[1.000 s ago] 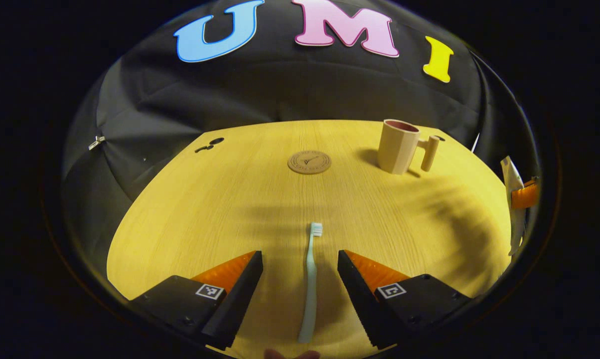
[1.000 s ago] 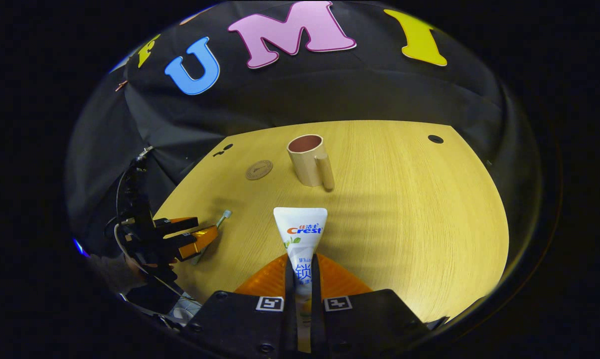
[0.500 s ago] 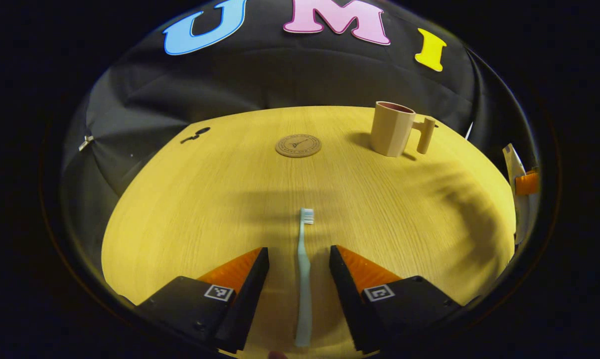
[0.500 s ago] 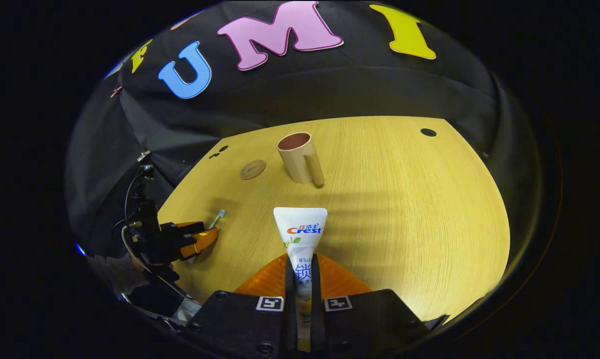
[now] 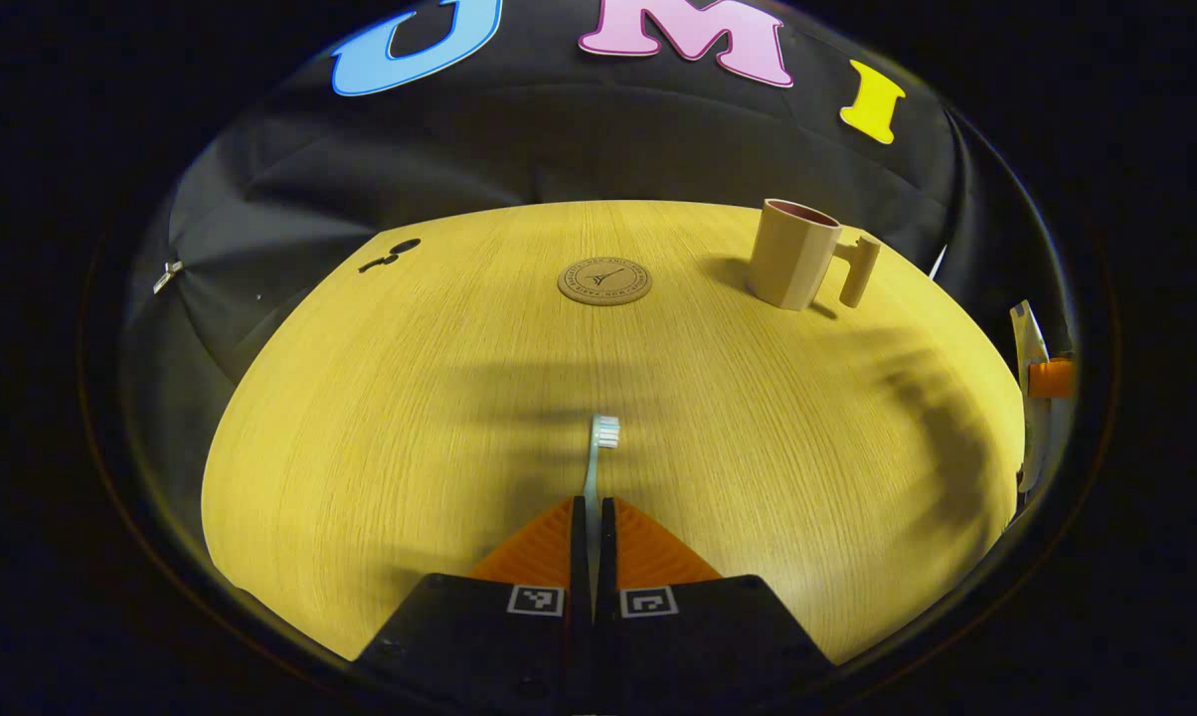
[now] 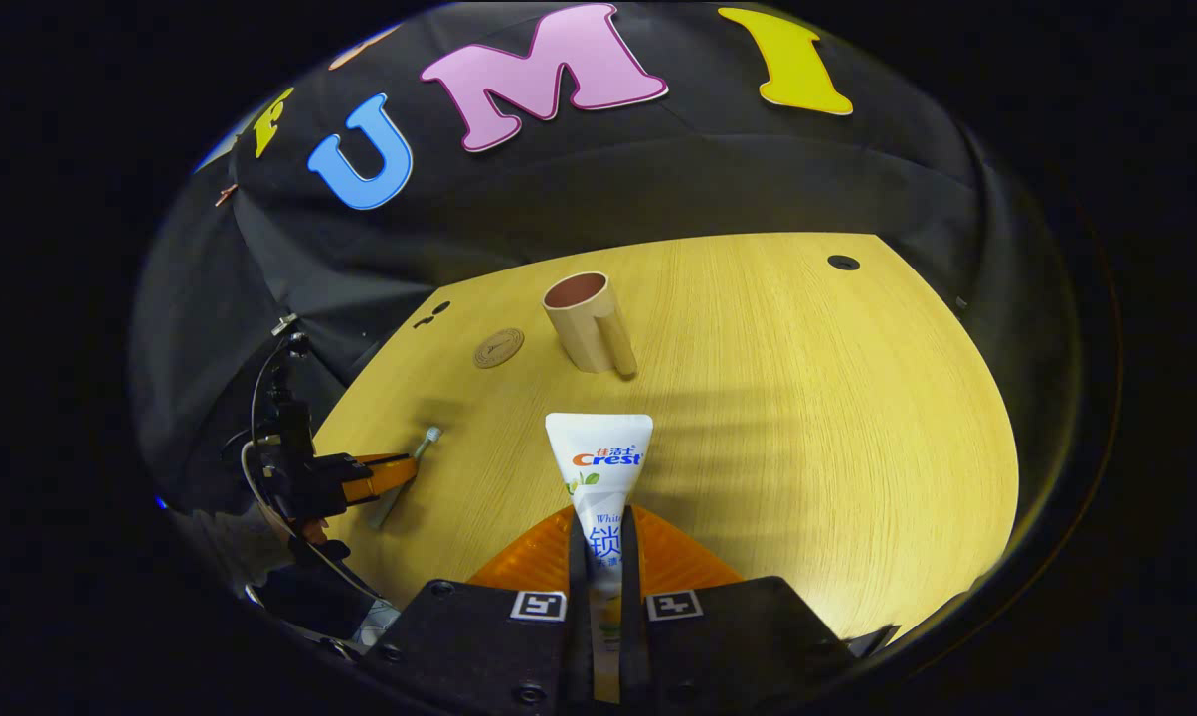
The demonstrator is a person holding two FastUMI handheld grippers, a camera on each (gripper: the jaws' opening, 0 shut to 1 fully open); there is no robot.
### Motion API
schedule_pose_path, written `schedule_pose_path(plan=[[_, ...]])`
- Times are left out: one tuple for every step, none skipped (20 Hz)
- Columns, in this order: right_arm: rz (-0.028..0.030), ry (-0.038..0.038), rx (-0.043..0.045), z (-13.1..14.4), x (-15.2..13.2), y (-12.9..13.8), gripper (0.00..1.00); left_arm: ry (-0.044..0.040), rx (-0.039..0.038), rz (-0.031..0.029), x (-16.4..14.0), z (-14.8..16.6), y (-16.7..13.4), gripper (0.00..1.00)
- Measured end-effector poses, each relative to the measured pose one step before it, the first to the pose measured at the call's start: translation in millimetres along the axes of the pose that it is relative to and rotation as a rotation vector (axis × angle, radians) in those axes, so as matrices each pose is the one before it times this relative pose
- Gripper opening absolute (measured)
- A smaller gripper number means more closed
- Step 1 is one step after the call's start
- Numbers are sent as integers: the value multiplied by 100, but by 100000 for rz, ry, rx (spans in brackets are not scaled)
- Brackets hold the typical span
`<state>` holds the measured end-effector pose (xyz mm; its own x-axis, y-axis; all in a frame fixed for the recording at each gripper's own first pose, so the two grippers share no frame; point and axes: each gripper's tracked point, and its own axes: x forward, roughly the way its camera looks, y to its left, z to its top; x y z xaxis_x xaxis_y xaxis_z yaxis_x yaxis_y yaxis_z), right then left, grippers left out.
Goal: Put the toothbrush and toothpaste on the desktop into the cup, then pick up the cup and place it on the coaster on the desktop.
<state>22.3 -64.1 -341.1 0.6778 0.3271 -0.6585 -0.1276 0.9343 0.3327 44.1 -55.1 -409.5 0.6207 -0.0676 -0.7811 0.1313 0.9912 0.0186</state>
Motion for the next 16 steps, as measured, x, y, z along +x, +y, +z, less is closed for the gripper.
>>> schedule_pose_path(plan=[[1421, -2186, 650, 608, -37, 373, 14, -1704, 759, 2, -255, 267, -188, 6], [2172, -3965, 856, 1274, 115, 750, 14, -4477, 220, -1410, -605, 910, -621, 6], [2033, -3230, 716, 1122, 8, 520, 14, -3910, -889, -1752, -614, 791, -484, 6], [2665, -4329, 709, 1556, 270, 752, 14, -5555, -2536, -2023, -841, 1596, -992, 6], [2032, -3285, 312, 1429, 334, 504, 14, -3725, -2394, -1229, -749, 1032, -716, 6], [2874, -4359, 163, 2051, 631, 669, 14, -4981, -3934, -1402, -793, 1567, -957, 6], [1942, -3417, -6, 1702, 813, 368, 14, -3670, -2943, -876, -526, 1219, -714, 6], [1904, -3326, -542, 1646, 756, 255, 14, -2996, -2508, -731, -559, 1064, -705, 6], [2845, -4806, -1120, 2067, 1160, 371, 14, -5318, -3887, -700, -613, 1599, -1018, 6], [2211, -4169, -1110, 1780, 1555, 116, 14, -2529, -1569, 178, -457, 941, -483, 6], [1484, -3047, -793, 1244, 1149, 51, 14, -2299, -376, 569, -302, 675, -303, 6], [1226, -2897, -799, 1071, 1285, -28, 14, -2208, -353, 142, -384, 768, -496, 6], [1497, -2888, -616, 947, 1354, -48, 14, -1737, -67, -503, -417, 460, -846, 6], [1646, -3664, -97, 1049, 1766, -158, 14, -2049, -76, -729, -559, 534, -845, 6], [560, -2172, -128, 625, 1557, -339, 14, -1199, -509, -621, -439, 514, -714, 6], [481, -1975, -497, 470, 1579, -475, 14, -694, -1073, -391, -288, 228, -616, 6]])
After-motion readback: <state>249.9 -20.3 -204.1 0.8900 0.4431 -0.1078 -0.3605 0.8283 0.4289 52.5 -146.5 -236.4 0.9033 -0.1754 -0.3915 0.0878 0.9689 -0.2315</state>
